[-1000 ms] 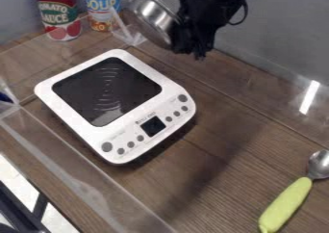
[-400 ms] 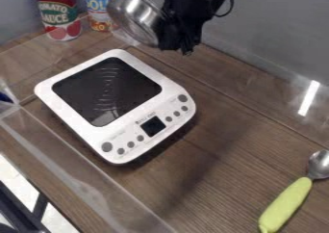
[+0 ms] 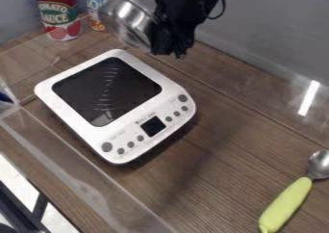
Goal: Put silver pot on the white and black stove top
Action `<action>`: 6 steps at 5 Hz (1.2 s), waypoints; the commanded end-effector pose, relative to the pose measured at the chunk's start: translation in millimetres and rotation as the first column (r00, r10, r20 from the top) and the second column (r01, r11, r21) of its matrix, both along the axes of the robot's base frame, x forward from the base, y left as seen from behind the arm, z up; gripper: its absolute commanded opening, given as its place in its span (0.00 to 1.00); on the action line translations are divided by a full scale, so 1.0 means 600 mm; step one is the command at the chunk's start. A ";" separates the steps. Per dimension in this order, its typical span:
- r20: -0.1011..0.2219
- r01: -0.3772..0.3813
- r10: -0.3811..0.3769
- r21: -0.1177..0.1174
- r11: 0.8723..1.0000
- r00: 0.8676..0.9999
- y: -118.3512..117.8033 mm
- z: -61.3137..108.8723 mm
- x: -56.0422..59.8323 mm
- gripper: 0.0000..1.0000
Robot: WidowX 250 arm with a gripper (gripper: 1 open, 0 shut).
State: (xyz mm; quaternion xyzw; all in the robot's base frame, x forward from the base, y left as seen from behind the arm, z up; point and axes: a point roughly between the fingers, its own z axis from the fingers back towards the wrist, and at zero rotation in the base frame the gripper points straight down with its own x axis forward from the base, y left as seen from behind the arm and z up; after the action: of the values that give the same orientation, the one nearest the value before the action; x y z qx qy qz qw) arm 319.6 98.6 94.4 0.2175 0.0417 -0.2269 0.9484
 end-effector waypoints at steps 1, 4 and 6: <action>0.068 -0.030 0.031 -0.011 0.999 0.997 0.013 0.043 -0.007 0.00; 0.056 -0.066 0.068 -0.045 0.997 0.996 0.025 0.041 -0.020 0.00; 0.053 -0.072 0.075 -0.063 0.995 0.996 0.026 0.042 -0.020 0.00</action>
State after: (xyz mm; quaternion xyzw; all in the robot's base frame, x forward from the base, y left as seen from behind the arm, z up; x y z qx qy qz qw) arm 303.8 108.6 94.5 0.1793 0.0522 -0.2027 0.9613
